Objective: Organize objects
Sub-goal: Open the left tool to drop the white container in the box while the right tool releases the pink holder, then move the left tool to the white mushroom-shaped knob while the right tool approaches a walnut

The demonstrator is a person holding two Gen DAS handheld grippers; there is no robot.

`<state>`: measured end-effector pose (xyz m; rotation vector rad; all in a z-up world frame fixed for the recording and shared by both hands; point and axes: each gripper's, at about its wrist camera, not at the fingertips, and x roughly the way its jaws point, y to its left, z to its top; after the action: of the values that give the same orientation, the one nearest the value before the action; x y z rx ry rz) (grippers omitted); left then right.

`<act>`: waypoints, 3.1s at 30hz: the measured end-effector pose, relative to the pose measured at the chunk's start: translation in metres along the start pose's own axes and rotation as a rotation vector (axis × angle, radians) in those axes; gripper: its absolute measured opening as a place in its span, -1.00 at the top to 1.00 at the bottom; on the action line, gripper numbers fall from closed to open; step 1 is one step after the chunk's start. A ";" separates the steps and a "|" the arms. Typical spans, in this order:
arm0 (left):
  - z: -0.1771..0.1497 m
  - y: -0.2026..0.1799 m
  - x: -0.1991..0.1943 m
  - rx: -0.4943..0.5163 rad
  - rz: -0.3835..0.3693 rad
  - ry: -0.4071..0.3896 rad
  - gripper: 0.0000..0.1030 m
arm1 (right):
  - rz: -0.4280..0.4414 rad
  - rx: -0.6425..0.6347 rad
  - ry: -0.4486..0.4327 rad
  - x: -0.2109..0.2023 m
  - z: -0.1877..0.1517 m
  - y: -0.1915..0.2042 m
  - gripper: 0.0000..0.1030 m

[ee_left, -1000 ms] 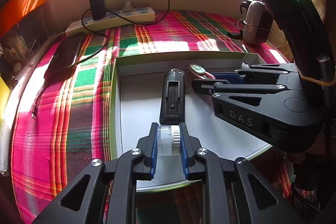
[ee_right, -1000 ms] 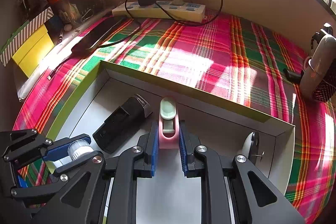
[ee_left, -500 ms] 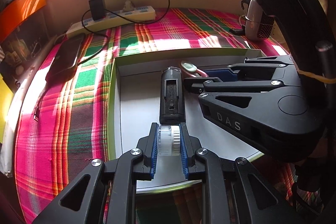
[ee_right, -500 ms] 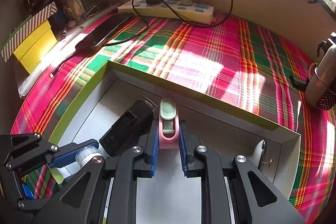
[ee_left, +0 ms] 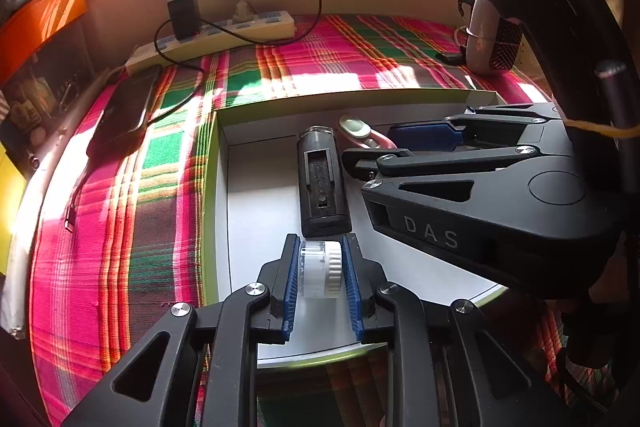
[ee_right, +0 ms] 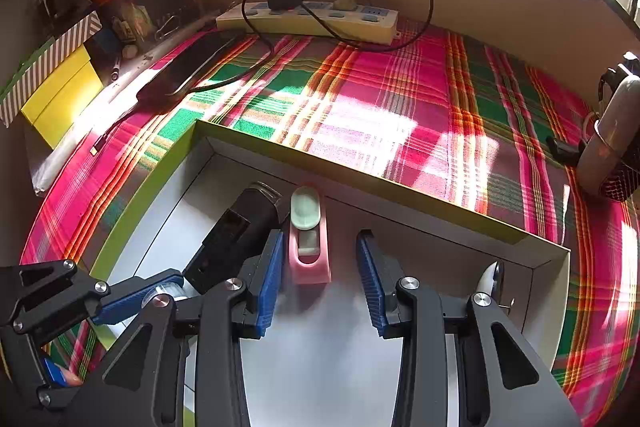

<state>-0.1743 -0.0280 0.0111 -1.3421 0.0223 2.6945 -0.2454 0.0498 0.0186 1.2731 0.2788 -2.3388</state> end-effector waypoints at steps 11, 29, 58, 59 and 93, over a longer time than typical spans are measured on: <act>-0.001 0.000 -0.004 -0.001 -0.008 -0.003 0.42 | -0.001 0.018 -0.026 -0.010 -0.001 -0.002 -0.02; -0.009 -0.008 -0.026 -0.002 -0.023 -0.039 0.36 | -0.013 0.085 -0.100 -0.049 -0.015 -0.011 -0.02; -0.037 0.004 -0.069 -0.047 -0.017 -0.115 0.36 | -0.049 0.142 -0.172 -0.094 -0.064 -0.005 -0.02; -0.039 0.006 -0.070 -0.050 -0.016 -0.114 0.36 | -0.049 0.141 -0.176 -0.097 -0.067 -0.005 -0.02; -0.094 0.034 -0.087 -0.119 -0.121 -0.088 0.36 | -0.027 0.154 -0.175 -0.127 -0.158 -0.003 -0.02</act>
<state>-0.0518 -0.0783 0.0217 -1.2108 -0.2242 2.6860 -0.0706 0.1508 0.0374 1.1290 0.0611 -2.5166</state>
